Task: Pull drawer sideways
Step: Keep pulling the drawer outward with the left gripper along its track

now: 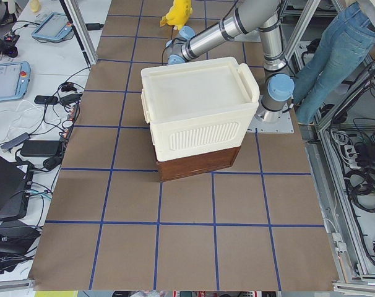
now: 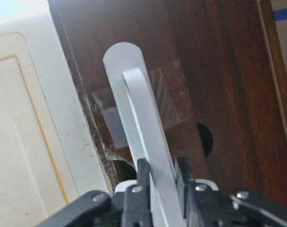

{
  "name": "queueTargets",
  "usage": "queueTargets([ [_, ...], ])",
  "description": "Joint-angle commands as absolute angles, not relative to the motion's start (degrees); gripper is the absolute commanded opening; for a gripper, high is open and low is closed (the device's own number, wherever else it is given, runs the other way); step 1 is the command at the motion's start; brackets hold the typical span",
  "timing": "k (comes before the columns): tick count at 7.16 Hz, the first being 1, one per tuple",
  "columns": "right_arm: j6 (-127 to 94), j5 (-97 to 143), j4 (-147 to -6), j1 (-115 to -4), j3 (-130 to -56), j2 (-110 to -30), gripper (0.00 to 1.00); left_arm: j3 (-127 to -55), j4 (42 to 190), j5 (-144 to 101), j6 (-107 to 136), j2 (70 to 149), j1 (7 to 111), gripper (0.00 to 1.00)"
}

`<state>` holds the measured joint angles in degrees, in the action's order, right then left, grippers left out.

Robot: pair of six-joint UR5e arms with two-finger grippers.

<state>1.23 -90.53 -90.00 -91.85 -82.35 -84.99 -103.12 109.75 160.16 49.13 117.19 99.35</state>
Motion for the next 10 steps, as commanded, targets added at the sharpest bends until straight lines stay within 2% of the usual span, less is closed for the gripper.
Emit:
queueTargets([
  [1,1.23,-90.53,-90.00,-91.85,-82.35,-84.99,1.00,-102.66,109.69,159.96,49.13,117.60,99.40,0.12],
  [10,1.23,-90.53,-90.00,-91.85,-82.35,-84.99,1.00,-101.61,109.43,160.05,48.78,117.51,99.76,0.12],
])
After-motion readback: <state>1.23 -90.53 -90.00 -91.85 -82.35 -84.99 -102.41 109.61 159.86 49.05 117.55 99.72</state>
